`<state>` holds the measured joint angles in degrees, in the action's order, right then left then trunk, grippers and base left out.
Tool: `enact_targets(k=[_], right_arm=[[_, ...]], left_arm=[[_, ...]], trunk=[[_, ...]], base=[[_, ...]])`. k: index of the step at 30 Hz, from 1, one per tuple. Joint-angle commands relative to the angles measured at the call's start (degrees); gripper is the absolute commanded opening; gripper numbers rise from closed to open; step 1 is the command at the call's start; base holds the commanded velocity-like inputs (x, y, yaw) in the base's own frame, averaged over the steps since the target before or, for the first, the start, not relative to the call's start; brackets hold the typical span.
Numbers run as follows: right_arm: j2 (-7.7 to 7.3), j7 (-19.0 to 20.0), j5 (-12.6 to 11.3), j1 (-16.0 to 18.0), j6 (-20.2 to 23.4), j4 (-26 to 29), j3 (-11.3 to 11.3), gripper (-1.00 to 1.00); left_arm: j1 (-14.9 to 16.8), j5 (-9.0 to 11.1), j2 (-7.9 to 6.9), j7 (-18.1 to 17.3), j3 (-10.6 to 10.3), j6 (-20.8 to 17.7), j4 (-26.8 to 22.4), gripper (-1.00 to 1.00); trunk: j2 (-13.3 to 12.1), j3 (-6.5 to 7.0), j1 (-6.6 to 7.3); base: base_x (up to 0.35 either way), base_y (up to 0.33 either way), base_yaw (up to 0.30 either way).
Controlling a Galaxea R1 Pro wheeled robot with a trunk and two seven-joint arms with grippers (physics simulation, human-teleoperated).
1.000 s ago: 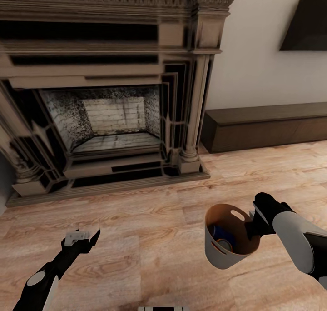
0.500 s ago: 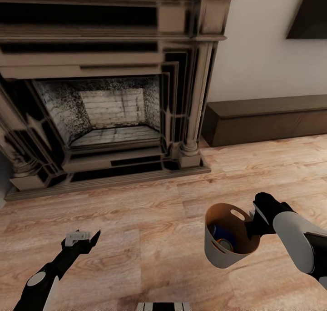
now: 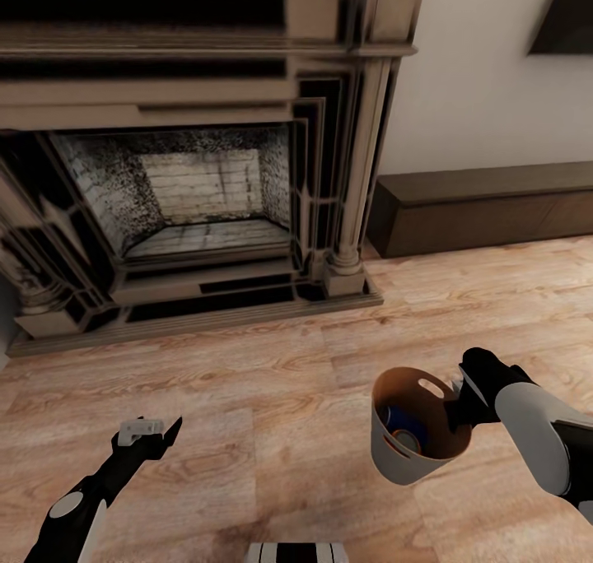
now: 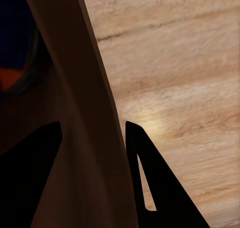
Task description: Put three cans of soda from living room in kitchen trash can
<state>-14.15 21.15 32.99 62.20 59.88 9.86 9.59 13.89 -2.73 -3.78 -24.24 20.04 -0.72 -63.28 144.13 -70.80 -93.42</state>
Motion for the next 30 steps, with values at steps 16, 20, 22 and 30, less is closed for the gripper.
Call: enact_targets(k=[16,20,22,30], right_arm=[[-1.33,0.3,-0.7,-0.1,0.1,0.1,0.2,-1.00],[-1.39,0.3,-0.7,-0.1,0.1,0.1,0.2,-1.00],[-1.40,0.3,-0.6,-0.1,0.1,0.1,0.2,-1.00],[-1.48,0.2,-0.6,-0.1,0.1,0.1,0.2,-1.00]], left_arm=[[0.0,0.0,0.00,0.0,0.0,-0.1,0.1,1.00],[0.0,0.0,0.00,0.0,0.0,-0.1,0.1,1.00],[0.0,0.0,0.00,0.0,0.0,-0.1,0.1,1.00],[0.0,0.0,0.00,0.0,0.0,-0.1,0.1,1.00]], trunk=[[0.2,-3.10,-0.35],[0.2,-3.10,-0.35],[0.2,-3.10,-0.35],[0.3,-4.21,-0.48]], base=[[0.000,0.000,0.000],[0.000,0.000,0.000],[0.000,0.000,0.000],[0.000,0.000,0.000]])
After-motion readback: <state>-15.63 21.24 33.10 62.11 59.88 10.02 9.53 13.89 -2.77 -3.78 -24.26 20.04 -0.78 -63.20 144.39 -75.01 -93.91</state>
